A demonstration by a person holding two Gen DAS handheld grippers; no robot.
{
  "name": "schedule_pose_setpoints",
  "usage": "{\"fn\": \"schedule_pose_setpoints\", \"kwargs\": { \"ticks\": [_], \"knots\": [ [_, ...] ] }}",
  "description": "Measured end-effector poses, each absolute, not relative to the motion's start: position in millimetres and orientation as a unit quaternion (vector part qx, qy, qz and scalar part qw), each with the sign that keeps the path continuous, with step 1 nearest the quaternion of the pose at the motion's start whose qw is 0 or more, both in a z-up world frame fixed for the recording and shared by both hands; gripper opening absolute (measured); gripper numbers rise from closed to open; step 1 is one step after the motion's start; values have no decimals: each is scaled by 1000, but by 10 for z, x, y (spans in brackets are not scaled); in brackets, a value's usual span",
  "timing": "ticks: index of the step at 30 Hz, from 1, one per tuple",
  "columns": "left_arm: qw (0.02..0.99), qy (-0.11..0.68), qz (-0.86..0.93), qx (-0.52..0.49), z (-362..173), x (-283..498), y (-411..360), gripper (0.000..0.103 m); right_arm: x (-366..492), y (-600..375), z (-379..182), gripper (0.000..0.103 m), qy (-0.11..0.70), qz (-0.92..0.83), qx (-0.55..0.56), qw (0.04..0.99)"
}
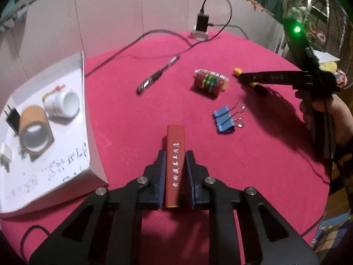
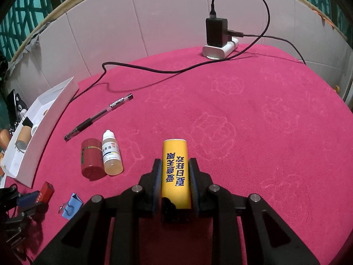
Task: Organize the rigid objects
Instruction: 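Grasp the second yellow tube with the right tool while the left tool grasps the red lighter, then carry the yellow tube and red lighter over the white tray with both tools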
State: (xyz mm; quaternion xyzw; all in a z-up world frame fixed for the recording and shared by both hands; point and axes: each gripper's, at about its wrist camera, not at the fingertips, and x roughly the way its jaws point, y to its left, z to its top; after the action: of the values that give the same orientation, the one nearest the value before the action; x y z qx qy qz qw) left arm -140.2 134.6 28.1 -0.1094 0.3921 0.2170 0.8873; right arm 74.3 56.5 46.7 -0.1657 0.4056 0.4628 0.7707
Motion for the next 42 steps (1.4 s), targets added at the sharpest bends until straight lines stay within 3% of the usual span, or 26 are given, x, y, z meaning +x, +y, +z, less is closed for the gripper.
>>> {"fn": "schedule_pose_setpoints", "kwargs": {
  "ticks": [9, 22, 42],
  "knots": [
    [903, 351, 231, -87, 536, -1472, 1282, 16, 596, 339, 713, 23, 367, 468, -122, 795],
    [923, 279, 257, -61, 1053, -1730, 1167, 16, 43, 71, 1681, 23, 262, 543, -71, 794],
    [917, 228, 313, -95, 1266, -2230, 1429, 16, -421, 240, 1970, 23, 230, 580, -91, 776]
  ]
}}
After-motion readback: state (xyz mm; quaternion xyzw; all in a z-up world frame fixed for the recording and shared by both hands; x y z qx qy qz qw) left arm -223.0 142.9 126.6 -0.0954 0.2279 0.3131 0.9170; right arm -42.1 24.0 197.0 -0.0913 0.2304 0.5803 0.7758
